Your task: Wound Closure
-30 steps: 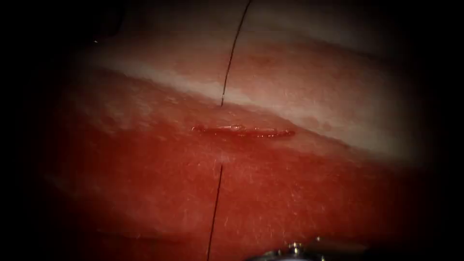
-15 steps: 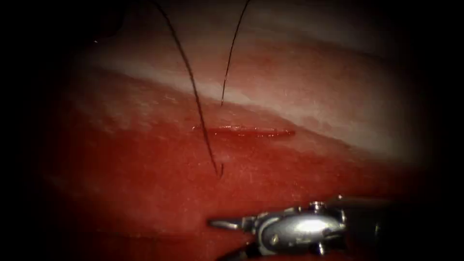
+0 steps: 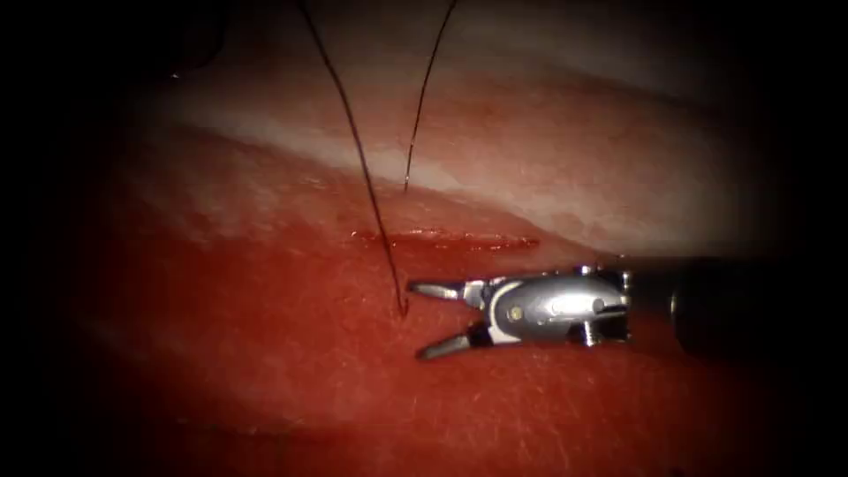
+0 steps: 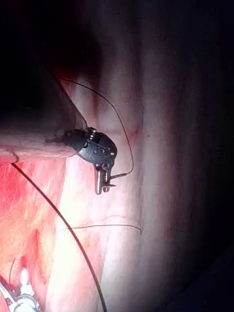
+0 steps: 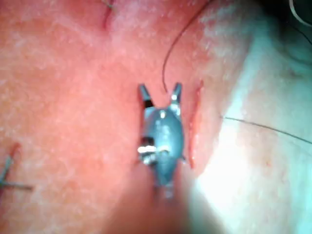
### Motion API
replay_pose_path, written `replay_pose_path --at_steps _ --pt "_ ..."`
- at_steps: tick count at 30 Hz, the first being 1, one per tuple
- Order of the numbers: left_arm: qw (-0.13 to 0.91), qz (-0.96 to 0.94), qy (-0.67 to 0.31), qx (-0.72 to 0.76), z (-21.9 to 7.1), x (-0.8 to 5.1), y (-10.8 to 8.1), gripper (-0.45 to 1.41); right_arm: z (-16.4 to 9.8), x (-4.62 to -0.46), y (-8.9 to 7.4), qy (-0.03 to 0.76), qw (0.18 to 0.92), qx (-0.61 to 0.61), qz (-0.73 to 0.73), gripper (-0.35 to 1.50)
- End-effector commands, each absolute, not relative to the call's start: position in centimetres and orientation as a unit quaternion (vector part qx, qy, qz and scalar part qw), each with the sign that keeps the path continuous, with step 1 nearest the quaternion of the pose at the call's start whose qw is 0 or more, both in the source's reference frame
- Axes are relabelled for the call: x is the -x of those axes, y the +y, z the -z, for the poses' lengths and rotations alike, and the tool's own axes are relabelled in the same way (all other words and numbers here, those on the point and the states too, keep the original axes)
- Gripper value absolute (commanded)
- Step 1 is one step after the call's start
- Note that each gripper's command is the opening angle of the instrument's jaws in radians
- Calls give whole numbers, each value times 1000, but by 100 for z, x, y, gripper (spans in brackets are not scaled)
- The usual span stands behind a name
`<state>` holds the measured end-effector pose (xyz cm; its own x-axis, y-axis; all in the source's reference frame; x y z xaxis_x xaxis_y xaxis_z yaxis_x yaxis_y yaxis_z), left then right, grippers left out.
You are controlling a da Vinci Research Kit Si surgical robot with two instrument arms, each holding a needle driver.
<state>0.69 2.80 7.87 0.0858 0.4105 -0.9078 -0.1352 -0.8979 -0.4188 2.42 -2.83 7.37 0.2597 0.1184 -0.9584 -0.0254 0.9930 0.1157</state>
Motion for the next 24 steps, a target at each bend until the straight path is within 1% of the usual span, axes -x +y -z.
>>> replay_pose_path --at_steps 1,4,8,10,11,12,13,14,19,24 --pt "204 -669 -97 708 -793 -65 285 -45 -748 -251 -279 607 792 -36 -43 115" --pt "204 -669 -96 708 -793 -65 285 -45 -751 -255 -276 610 790 -41 -47 115" --pt "204 -670 -97 707 -793 -64 284 -45 -750 -268 -277 616 783 -57 -56 98" --pt "204 -670 -97 707 -793 -64 284 -45 -750 -270 -278 616 783 -57 -56 94" --pt "204 -670 -97 707 -793 -64 285 -45 -749 -271 -281 621 780 -62 -54 66" --pt "204 -670 -97 707 -793 -64 285 -45 -748 -270 -284 622 778 -68 -51 15" --pt "204 -670 -97 707 -793 -64 285 -45 -748 -270 -284 622 778 -68 -51 15" --pt "204 -670 -97 707 -793 -64 285 -45 -748 -268 -286 620 780 -73 -47 -35" --pt "203 -670 -97 708 -793 -65 285 -45 -745 -258 -294 609 787 -91 -39 -35" --pt "203 -670 -97 707 -794 -65 284 -45 -727 -261 -312 611 785 -103 -30 -35"
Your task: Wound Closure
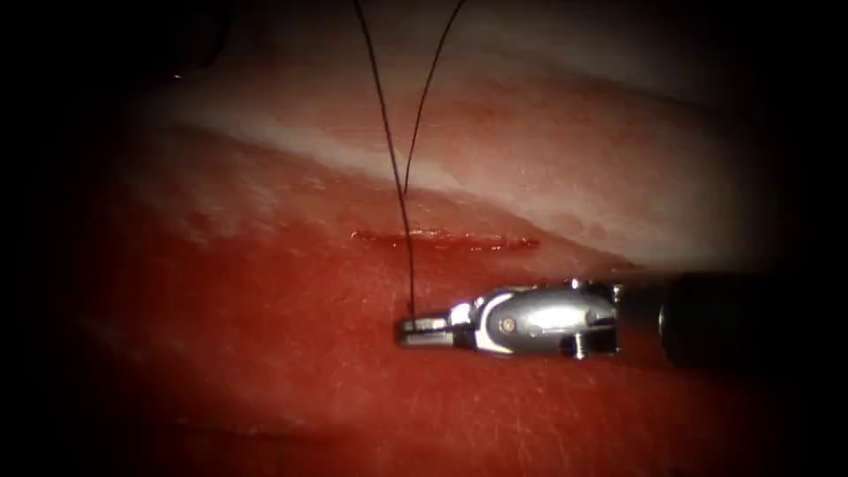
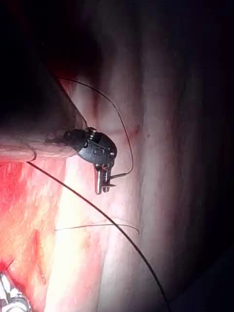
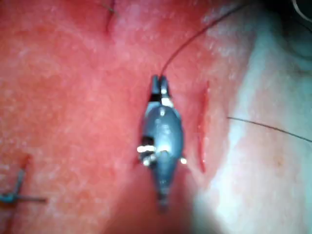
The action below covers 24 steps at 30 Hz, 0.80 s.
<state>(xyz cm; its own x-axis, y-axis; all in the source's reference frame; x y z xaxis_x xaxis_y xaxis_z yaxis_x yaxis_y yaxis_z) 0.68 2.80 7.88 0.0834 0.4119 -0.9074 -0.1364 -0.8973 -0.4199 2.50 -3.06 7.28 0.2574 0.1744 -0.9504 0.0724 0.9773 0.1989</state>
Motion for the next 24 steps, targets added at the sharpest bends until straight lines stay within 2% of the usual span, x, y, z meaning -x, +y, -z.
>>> replay_pose_path --at_steps 1,24 --pt "203 -670 -97 707 -794 -65 284 -45 -722 -263 -318 611 784 -104 -27 -35" --pt "203 -671 -98 707 -794 -65 284 -45 -630 -280 -416 618 773 -138 25 -35"
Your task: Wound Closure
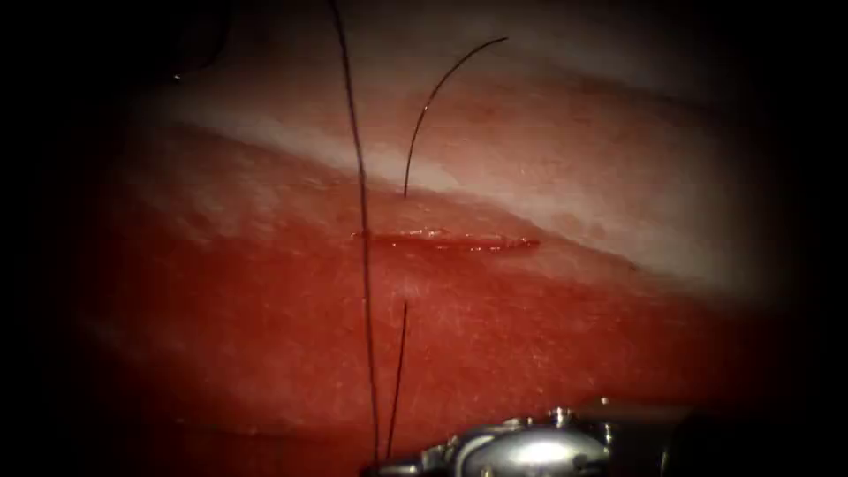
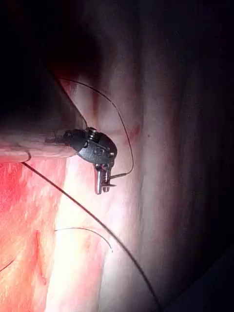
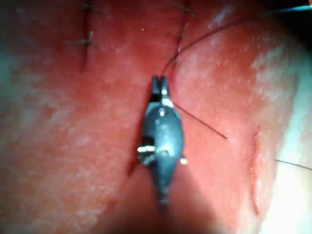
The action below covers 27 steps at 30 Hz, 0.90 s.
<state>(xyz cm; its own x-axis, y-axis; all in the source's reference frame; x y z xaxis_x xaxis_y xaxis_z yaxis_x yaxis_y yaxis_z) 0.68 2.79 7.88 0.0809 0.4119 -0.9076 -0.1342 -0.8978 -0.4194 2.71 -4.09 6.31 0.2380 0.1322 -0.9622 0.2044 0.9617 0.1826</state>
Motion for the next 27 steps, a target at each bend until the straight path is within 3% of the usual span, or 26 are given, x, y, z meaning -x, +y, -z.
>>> replay_pose_path --at_steps 1,8,9,12,13,17,27 --pt "203 -671 -98 707 -794 -65 284 -45 -626 -281 -419 619 773 -138 27 -35" --pt "202 -672 -98 706 -794 -65 284 -45 -610 -288 -426 621 770 -141 33 -30" --pt "202 -672 -98 706 -794 -65 284 -45 -611 -289 -423 625 768 -138 28 24" --pt "202 -672 -98 706 -794 -65 284 -45 -620 -287 -412 631 766 -119 5 103" --pt "202 -672 -98 706 -794 -65 284 -45 -623 -285 -407 631 768 -112 -4 113" --pt "202 -672 -98 706 -794 -65 284 -45 -640 -274 -382 623 776 -94 -18 123" --pt "202 -672 -98 706 -795 -65 284 -45 -678 -229 -322 612 787 -67 -32 125"
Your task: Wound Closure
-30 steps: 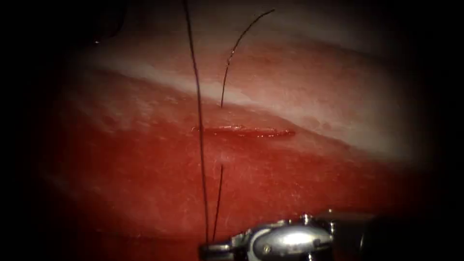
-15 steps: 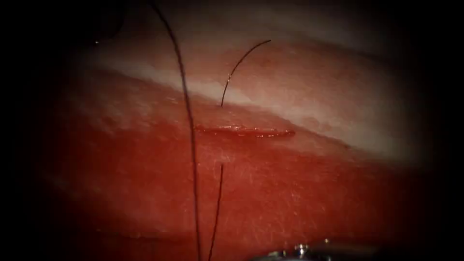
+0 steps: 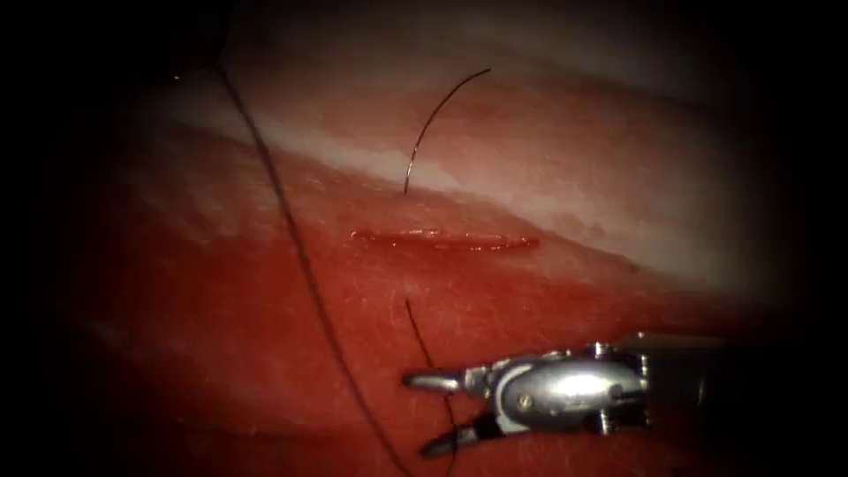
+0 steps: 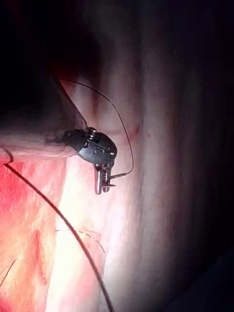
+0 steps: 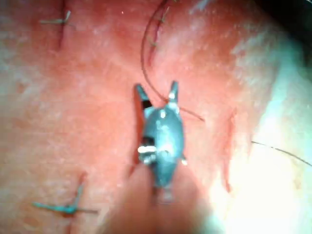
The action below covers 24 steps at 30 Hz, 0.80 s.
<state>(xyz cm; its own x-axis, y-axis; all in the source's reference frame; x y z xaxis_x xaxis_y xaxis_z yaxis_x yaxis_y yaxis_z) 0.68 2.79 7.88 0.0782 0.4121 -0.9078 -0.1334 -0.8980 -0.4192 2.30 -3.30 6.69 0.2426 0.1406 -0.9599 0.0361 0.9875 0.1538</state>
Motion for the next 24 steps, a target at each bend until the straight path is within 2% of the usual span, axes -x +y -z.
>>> replay_pose_path --at_steps 1,2,10,13,18,24 --pt "202 -672 -98 706 -795 -65 284 -45 -682 -223 -315 608 791 -61 -33 126" --pt "201 -672 -99 706 -795 -65 284 -45 -688 -214 -306 599 798 -57 -33 133" --pt "201 -672 -99 706 -795 -65 284 -45 -701 -180 -283 585 807 -73 -29 135" --pt "201 -673 -98 705 -796 -63 283 -45 -712 -163 -259 586 805 -76 -56 125" --pt "202 -674 -100 703 -798 -59 282 -45 -732 -165 -229 605 764 -115 -191 121" --pt "201 -675 -100 703 -798 -58 281 -45 -778 -194 -199 596 715 -185 -315 116"
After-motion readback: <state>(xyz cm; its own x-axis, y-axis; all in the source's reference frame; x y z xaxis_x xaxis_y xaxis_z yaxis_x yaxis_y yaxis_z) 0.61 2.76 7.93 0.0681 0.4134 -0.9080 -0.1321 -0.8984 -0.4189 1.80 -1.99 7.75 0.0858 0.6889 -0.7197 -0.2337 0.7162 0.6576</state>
